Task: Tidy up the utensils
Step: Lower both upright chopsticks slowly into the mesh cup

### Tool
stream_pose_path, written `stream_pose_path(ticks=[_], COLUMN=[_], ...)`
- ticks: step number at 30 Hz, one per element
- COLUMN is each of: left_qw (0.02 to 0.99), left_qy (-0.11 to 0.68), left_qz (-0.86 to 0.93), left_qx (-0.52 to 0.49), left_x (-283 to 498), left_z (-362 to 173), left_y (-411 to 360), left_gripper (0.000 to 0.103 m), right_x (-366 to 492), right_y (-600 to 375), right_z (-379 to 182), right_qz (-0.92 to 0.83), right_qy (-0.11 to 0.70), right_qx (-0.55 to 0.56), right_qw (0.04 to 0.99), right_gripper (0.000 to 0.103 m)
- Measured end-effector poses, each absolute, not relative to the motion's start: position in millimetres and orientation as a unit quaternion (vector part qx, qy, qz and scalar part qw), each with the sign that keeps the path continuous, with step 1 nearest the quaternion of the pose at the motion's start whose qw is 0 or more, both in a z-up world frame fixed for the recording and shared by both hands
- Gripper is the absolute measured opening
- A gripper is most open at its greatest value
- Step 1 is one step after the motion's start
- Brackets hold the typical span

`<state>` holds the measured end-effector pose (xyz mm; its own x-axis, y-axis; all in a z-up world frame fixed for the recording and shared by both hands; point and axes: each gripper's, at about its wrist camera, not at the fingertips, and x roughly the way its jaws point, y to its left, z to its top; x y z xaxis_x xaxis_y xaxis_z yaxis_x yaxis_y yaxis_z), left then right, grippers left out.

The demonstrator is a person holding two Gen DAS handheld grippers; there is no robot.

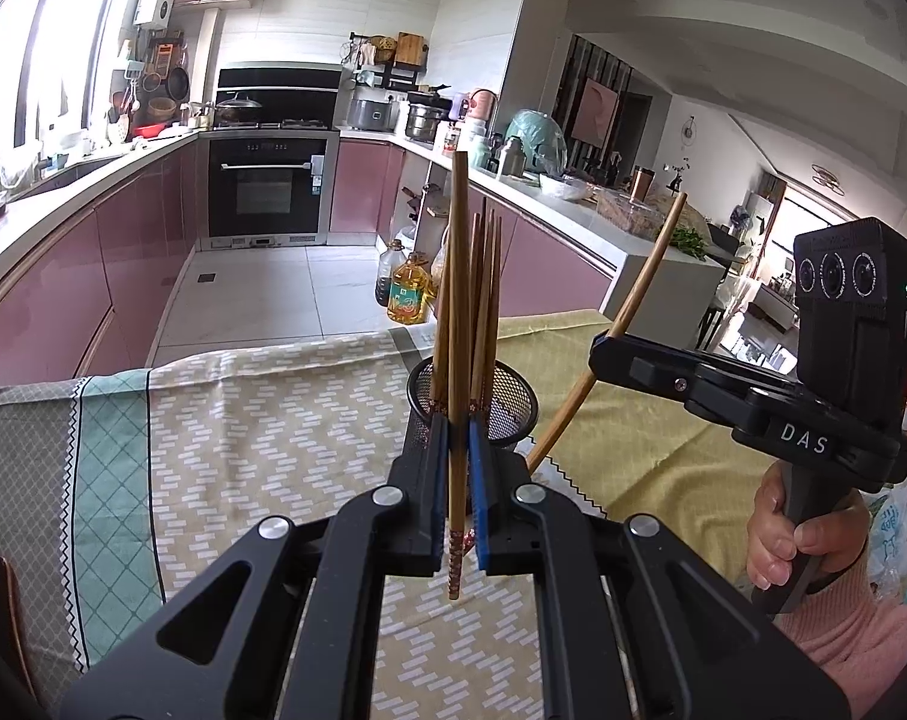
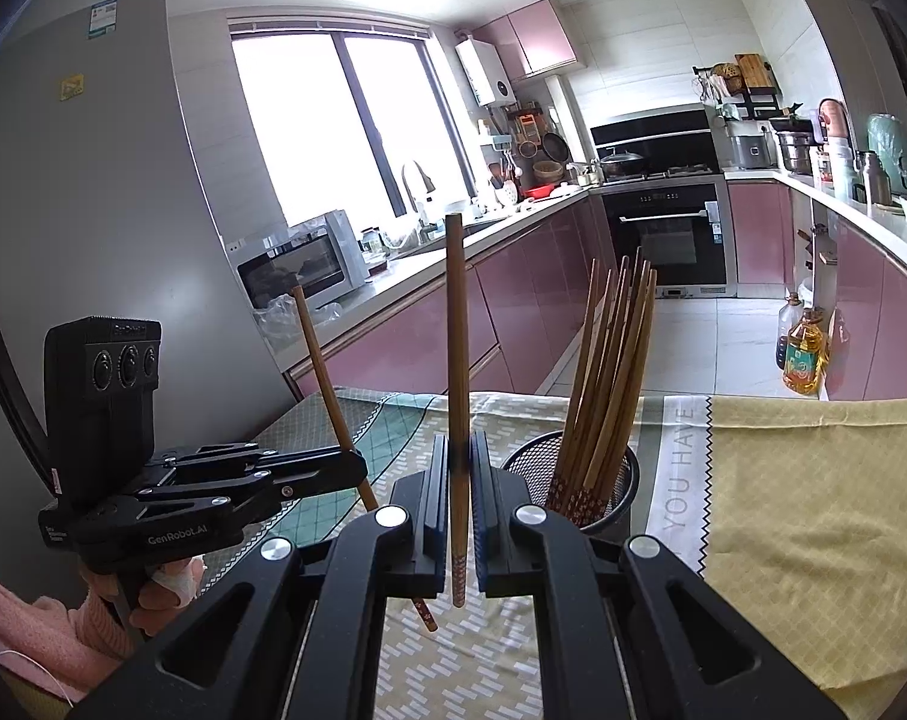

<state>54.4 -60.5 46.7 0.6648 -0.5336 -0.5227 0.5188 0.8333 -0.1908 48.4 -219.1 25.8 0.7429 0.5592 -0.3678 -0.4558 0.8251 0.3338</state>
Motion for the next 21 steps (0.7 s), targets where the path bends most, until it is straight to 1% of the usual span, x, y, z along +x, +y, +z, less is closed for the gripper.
stream_pose_path(ticks=[21], left_qw=[0.916], left_qy=[0.271], left_qz=[-0.296], left_qx=[-0.001], left_x=[57.8], left_z=[65.2], left_y=[-70.5], left_gripper=[0.007], right_x=[57.2], right_y=[-222.7], right_z=[35.7], right_qz=[0.274], right_qy=[0.219], right_qx=[0.106], right_qw=[0.931], right_gripper=[0.006])
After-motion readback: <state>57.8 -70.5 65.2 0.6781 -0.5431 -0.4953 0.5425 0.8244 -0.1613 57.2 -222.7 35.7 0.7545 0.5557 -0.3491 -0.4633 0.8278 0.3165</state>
